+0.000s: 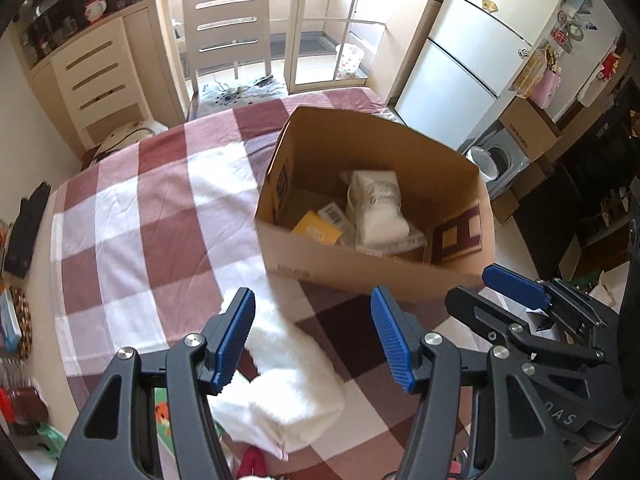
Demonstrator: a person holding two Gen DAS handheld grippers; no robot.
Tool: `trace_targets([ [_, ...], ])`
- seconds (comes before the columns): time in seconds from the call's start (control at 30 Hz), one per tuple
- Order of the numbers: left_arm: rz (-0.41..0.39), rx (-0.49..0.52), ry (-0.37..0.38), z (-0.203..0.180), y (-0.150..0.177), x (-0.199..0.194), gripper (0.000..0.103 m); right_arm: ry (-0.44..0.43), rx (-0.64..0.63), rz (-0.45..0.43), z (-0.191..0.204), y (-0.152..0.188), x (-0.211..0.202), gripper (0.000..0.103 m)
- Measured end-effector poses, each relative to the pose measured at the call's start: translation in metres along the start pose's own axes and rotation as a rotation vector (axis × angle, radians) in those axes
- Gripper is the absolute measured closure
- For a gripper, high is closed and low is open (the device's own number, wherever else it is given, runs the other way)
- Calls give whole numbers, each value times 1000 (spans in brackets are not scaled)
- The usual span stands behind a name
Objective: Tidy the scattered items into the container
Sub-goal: 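Open both tools to release the items and withdraw toward the table, then grasp the clear cotton-swab container with the left tool while the right tool grasps the plush toy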
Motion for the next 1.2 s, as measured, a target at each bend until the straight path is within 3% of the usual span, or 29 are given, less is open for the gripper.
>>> trace_targets([
  [0.57,18,-109,-50,40,82,-39,42,-58,-92,38,62,52,-13,47],
  [1.2,118,-323,-126,103,176,-48,42,-133,-171,133,118,105,10,47],
])
Point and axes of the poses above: each gripper's, at about its wrist camera, not at the fingertips, and x roughly the way its jaws point, z to its left, y to its underside, the point moved 6 cm from there along x, roughly the way its jaws point, and after that the axes turned 14 degrees about -y, right-handed, at the moved point
